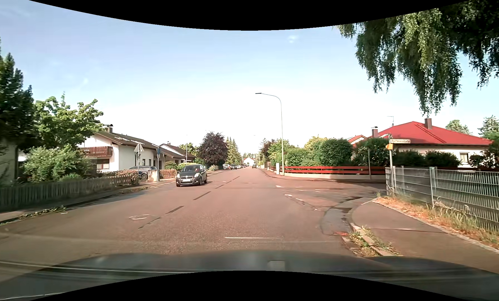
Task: Follow the waypoints while adhering to traffic rules and regulations
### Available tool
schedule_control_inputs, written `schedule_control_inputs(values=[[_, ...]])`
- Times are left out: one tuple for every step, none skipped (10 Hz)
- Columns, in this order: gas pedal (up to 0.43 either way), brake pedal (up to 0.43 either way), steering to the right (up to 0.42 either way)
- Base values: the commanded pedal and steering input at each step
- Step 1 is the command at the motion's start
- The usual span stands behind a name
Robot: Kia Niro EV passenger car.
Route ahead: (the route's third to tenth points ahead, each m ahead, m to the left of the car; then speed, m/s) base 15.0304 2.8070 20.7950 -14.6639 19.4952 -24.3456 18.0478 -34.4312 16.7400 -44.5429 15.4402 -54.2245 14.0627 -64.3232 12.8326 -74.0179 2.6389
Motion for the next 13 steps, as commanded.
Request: schedule_control_inputs(values=[[0.000,0.000,0.000],[0.008,0.000,0.001],[0.039,0.000,0.001],[0.047,0.000,0.001],[0.047,0.000,0.002],[0.047,0.000,0.005],[0.047,0.000,0.009],[0.047,0.000,0.011],[0.047,0.000,0.011],[0.047,0.000,0.017],[0.047,0.000,0.024],[0.047,0.000,0.030],[0.047,0.000,0.038]])
